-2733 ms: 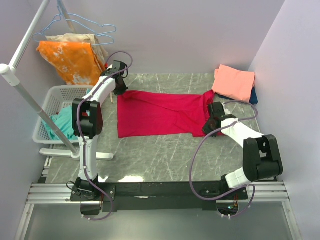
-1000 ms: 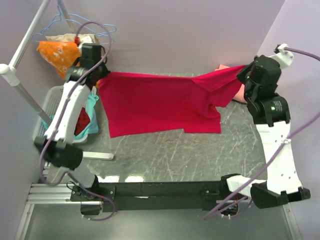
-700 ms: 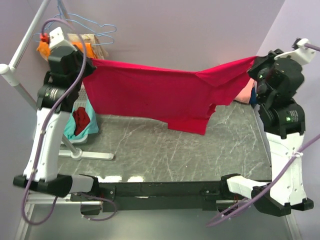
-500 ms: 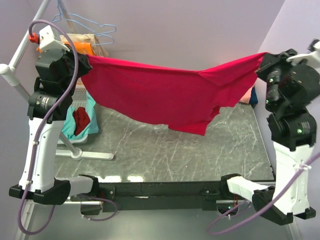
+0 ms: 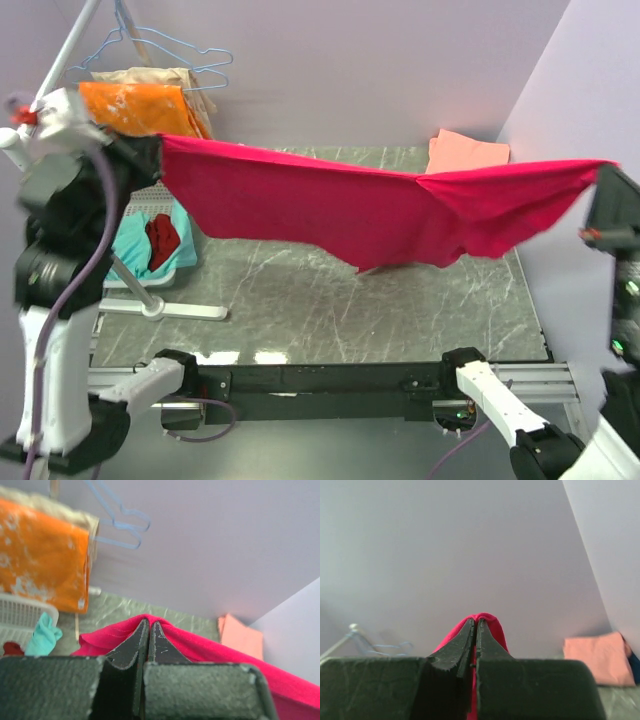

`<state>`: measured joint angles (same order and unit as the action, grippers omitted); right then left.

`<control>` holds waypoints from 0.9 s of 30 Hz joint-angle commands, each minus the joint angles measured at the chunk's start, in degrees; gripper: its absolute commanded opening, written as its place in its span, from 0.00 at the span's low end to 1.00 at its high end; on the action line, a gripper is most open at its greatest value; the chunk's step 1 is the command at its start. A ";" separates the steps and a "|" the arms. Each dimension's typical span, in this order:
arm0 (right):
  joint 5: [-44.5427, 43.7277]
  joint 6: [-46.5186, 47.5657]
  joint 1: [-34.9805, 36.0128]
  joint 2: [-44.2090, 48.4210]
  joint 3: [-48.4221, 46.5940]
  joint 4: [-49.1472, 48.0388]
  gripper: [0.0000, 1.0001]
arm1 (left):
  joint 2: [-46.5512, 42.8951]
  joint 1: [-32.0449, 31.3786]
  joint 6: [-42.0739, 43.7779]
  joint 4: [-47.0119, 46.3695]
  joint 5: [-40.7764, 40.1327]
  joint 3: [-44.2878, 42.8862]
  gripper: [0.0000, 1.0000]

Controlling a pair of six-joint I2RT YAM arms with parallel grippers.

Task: Fold and stack the t-shirts
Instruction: Flatten the tshirt out

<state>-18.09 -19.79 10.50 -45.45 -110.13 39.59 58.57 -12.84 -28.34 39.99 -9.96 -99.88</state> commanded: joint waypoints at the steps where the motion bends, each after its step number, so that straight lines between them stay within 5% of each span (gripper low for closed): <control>1: 3.67 1.51 -0.31 0.62 -4.56 -1.36 0.00 | -4.95 0.10 1.18 -3.78 -1.82 -1.29 0.01; 10: 1.92 3.44 -0.31 -4.02 1.13 -10.13 0.00 | 3.21 0.10 0.57 -9.30 -4.19 -0.58 0.01; 21: -1.25 5.38 -0.31 -19.05 2.46 -19.20 0.00 | 26.93 0.10 -3.57 -11.69 -7.62 -12.27 0.01; 27: -1.78 5.90 -0.31 -19.94 2.46 -20.08 0.00 | 29.85 0.01 -3.83 -11.77 -7.18 -14.03 0.01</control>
<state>-17.93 -15.25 10.46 -68.77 -106.34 25.98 90.80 -12.84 -31.16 31.79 -15.55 -109.01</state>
